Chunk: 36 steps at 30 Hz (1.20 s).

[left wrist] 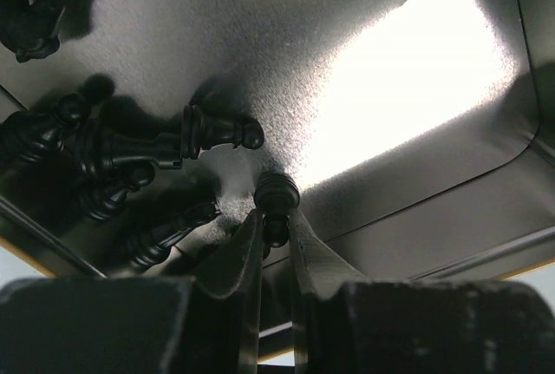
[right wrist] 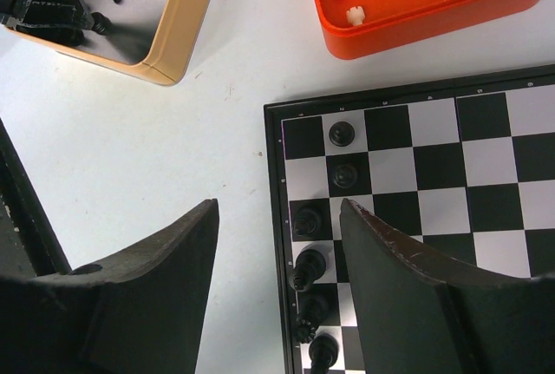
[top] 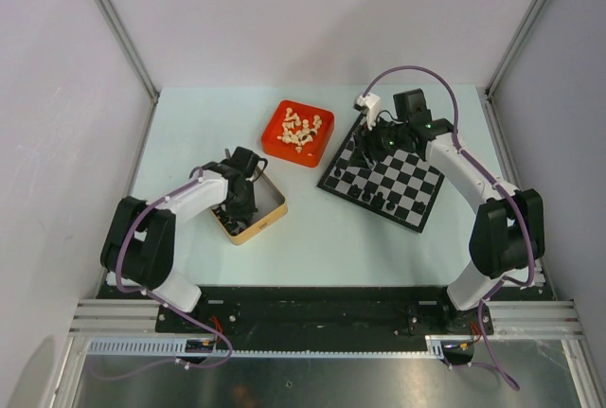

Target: Set up the chess pieces on the board

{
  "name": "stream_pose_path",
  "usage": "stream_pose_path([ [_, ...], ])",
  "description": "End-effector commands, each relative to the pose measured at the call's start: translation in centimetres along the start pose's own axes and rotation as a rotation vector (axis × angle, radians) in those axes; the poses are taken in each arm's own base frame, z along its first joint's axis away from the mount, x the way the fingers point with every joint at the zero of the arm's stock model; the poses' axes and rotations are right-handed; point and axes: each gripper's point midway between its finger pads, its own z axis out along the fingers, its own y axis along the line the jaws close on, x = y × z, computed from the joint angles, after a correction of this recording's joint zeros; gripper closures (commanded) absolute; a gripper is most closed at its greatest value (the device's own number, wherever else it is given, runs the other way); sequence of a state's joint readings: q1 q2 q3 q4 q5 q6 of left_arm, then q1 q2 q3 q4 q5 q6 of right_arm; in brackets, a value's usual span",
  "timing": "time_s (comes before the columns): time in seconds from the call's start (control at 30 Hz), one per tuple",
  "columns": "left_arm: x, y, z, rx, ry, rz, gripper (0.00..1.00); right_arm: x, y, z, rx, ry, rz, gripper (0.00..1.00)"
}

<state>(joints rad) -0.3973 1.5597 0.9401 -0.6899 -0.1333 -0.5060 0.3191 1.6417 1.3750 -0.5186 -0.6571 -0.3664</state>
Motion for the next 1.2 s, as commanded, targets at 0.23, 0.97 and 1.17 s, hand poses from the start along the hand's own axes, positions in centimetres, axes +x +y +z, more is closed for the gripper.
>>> stream_pose_path([
  [0.23, -3.1, -0.8, -3.0, 0.047, -0.144, 0.038, 1.0, -1.8, 1.0, -1.3, -0.015, -0.055, -0.027, 0.38],
  [0.97, -6.8, -8.6, -15.1, 0.348, -0.418, 0.17, 1.0, -2.1, 0.5, -4.3, -0.024, -0.091, -0.039, 0.37],
  [1.17, -7.2, -13.7, -16.5, 0.423, -0.413, 0.259, 1.0, -2.0, -1.5, -5.9, 0.028, -0.112, -0.007, 0.37],
])
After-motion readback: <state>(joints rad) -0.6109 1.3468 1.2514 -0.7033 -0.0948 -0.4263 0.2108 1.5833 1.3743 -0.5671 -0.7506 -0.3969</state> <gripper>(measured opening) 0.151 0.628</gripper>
